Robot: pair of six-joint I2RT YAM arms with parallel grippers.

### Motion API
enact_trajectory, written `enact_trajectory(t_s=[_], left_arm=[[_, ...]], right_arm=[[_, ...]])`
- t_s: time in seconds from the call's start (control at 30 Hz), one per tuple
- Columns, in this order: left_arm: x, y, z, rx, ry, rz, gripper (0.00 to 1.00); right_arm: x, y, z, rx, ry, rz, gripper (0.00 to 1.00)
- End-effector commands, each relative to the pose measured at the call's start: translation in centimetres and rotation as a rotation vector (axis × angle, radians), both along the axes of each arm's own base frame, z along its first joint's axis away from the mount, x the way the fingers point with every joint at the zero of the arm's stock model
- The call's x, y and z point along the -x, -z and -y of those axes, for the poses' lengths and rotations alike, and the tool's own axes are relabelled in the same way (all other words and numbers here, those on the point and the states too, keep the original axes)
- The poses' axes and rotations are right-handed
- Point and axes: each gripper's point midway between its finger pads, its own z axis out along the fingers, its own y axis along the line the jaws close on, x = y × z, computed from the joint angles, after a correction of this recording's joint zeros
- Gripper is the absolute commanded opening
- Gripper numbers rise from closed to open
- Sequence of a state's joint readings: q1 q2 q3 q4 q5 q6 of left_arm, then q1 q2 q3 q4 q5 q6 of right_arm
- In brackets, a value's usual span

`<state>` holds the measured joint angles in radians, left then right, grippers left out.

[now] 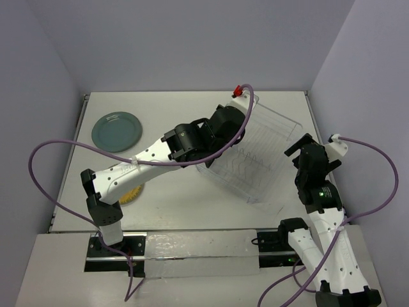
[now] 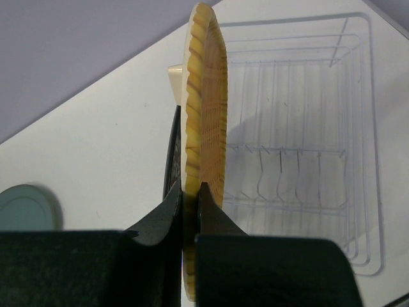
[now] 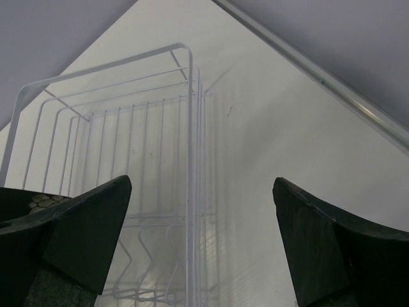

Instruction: Load the plates into the dish rack

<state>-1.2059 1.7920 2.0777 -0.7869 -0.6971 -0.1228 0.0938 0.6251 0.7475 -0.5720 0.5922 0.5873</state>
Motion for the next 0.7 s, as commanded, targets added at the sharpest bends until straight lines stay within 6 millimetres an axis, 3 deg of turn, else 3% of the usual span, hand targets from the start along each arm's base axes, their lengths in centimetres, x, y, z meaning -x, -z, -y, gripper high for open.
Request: enact_trajectory(t_s=[0.0,0.27,0.67], left_arm=[[-0.6,-4.3,-0.5,0.089,-0.057,0.082,0.00],[0.2,-1.1,2.1,0.010,0.081,0.014,0.00],[-1.4,2.6,2.0,-0.042,0.071,-0.037,0.00]], right_arm=[[0.3,-1.4,0.9,0.003,0.054,0.039,0.99],[0.3,-1.2,0.7,0.006,0.043,0.031,0.99],[0.1,-0.9,0.7,0.010,0.038,0.016,0.99]])
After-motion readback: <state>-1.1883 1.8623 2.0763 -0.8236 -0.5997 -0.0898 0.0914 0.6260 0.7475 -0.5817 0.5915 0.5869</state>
